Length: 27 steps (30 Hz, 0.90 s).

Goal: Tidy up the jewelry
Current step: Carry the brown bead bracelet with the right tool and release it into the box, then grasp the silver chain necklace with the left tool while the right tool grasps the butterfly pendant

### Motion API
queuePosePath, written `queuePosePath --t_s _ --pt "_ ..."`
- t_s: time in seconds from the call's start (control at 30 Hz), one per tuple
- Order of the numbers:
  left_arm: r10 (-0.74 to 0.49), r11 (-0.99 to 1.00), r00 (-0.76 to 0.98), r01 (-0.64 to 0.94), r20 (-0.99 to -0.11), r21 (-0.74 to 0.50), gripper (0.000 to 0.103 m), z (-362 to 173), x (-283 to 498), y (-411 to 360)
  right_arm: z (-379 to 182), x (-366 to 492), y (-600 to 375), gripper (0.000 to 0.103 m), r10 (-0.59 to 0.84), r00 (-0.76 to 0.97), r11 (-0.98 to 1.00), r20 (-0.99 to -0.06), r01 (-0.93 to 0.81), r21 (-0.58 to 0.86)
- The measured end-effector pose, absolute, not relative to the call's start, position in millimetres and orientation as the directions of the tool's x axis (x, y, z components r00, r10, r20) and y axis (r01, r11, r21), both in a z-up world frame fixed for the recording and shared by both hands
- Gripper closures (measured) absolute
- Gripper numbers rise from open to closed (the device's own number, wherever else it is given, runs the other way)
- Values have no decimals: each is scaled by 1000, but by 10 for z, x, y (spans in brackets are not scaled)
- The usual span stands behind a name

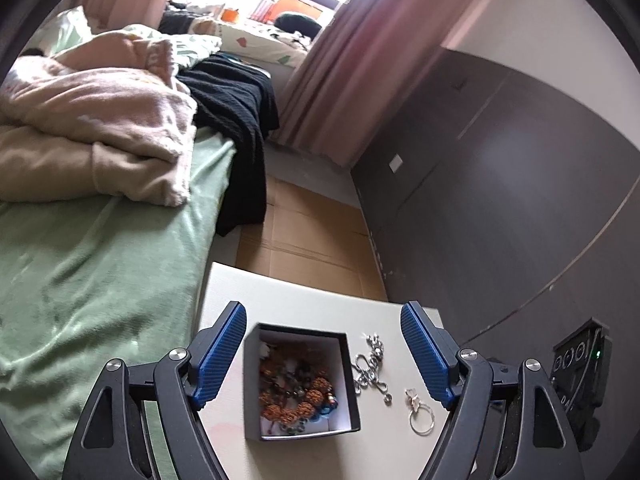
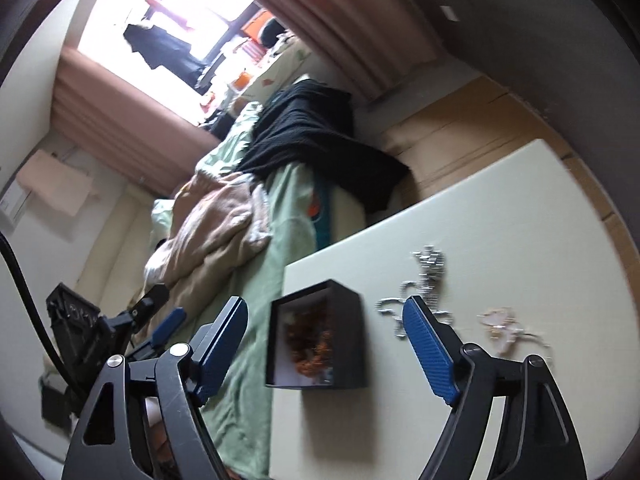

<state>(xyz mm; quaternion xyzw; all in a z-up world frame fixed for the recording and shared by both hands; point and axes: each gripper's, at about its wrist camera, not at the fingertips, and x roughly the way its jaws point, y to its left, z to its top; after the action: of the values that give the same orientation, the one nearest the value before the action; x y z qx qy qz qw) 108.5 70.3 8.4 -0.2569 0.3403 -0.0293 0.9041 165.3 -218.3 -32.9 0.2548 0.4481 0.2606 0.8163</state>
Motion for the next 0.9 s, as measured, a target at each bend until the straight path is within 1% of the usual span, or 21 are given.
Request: queuePosePath --t_s 0.1,0.13,0.17,0.2,0.23,0.6,0.7,0.77,0.9 --pt "-241 876 755 -101 -609 -472 23 55 1119 549 -347 1651 -2317 22 622 466 760 -630 -164 629" --pt "-243 878 753 -97 -611 -469 23 54 1126 510 -358 1645 -2369 21 615 466 764 -636 -155 626" --pt "-247 881 751 -89 -613 -464 23 48 1135 453 -373 1643 -2414 19 607 464 770 -644 -143 622" --pt "-250 883 750 -84 -613 -462 23 43 1138 417 -385 1641 -2452 14 597 464 777 -654 -131 616" --pt "-255 885 748 -76 -613 -460 23 35 1141 371 -397 1637 -2497 12 584 464 787 -667 -122 605" --pt "-270 908 716 -34 -645 -418 23 -86 1243 -7 -707 1711 -2839 12 472 416 862 -777 -33 506" --pt "-266 917 702 -27 -660 -398 28 -131 1279 -91 -748 1735 -2869 12 445 409 882 -797 -44 470" --pt "-261 923 693 -25 -672 -384 29 -164 1303 -132 -784 1754 -2852 13 431 401 893 -809 -56 447" --pt "-254 932 670 -25 -698 -362 33 -242 1352 -163 -866 1802 -2718 21 405 368 911 -837 -88 402"
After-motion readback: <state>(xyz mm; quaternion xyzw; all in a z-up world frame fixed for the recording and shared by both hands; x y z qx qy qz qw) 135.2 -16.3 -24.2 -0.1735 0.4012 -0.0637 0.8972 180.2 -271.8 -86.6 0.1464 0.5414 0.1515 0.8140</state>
